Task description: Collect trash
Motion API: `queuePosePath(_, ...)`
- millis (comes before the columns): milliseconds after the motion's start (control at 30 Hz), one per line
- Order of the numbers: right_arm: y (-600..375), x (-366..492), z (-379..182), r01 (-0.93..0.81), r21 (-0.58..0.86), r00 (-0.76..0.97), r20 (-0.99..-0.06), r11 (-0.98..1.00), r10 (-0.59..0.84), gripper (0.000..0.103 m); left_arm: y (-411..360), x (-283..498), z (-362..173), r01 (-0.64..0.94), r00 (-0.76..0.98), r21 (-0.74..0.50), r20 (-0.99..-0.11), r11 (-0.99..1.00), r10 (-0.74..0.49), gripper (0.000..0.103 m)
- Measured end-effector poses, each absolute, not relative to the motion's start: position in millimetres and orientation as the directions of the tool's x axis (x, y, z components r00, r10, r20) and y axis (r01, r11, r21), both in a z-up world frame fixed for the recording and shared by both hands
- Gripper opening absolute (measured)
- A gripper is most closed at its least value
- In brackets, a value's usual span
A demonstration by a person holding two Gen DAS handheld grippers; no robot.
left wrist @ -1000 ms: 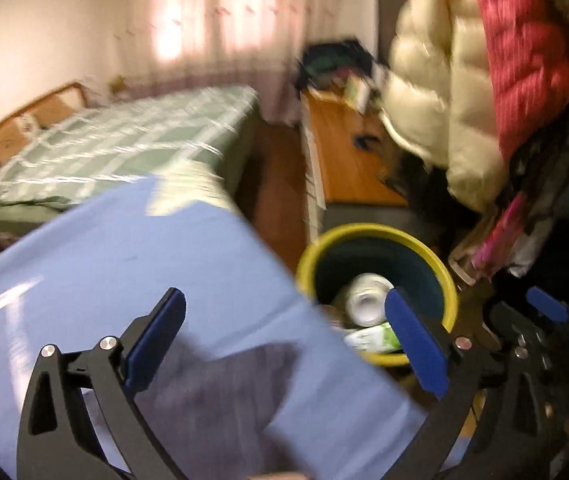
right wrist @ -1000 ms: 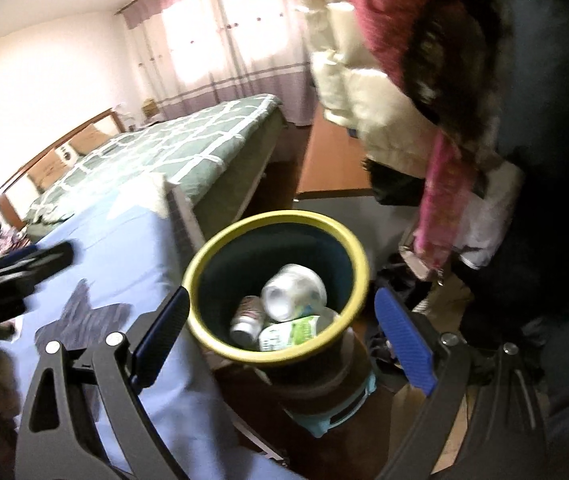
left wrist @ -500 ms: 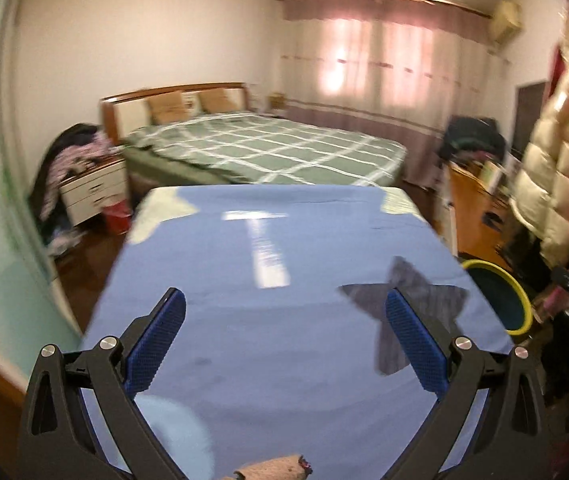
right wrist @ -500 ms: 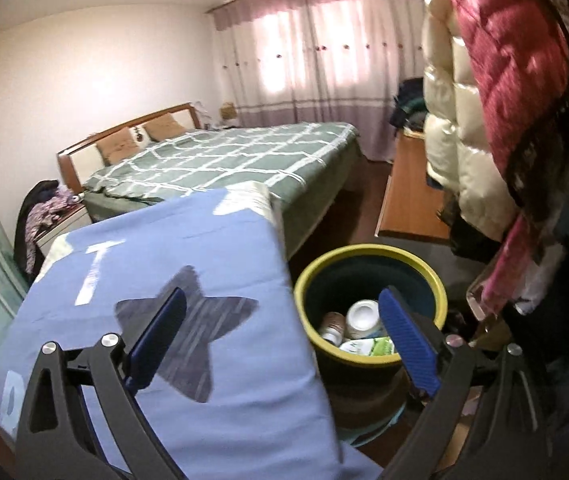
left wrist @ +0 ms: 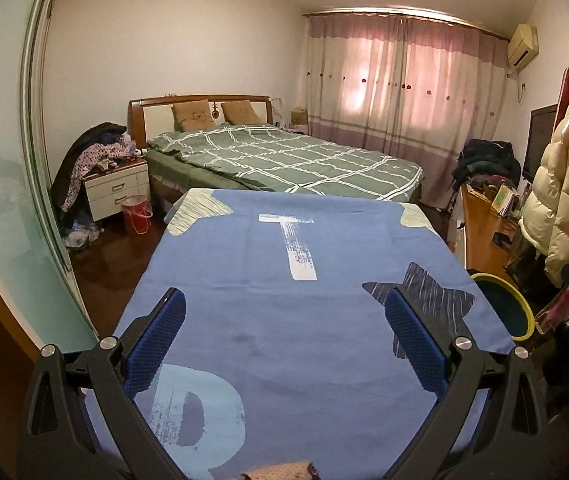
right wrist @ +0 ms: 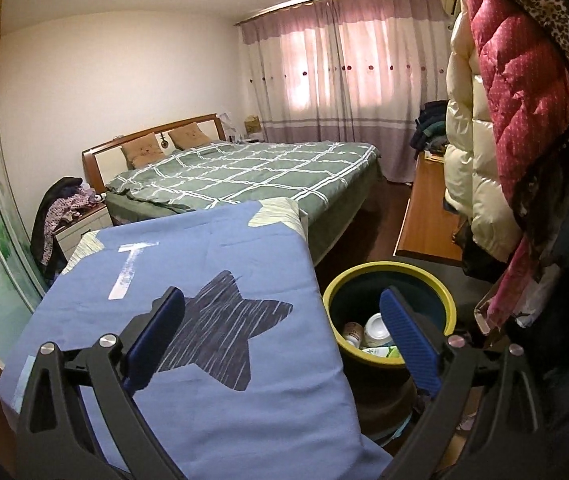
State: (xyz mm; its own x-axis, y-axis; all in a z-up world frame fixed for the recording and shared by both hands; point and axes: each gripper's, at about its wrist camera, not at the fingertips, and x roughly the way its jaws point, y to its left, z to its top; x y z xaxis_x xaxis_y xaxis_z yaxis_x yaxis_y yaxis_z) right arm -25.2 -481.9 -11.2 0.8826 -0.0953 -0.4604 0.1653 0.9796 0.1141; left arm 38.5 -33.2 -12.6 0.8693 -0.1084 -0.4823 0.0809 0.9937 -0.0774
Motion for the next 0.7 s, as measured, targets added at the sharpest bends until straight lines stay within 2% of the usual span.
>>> queuePosePath(700, -477, -19, -14, 0.145, 0.113, 0.879, -0.471, 0.983, -0.076, 0.094, -46, 49, -15, 0.099, 0.858, -0.083, -0.497, 0.992, -0.127, 0.098)
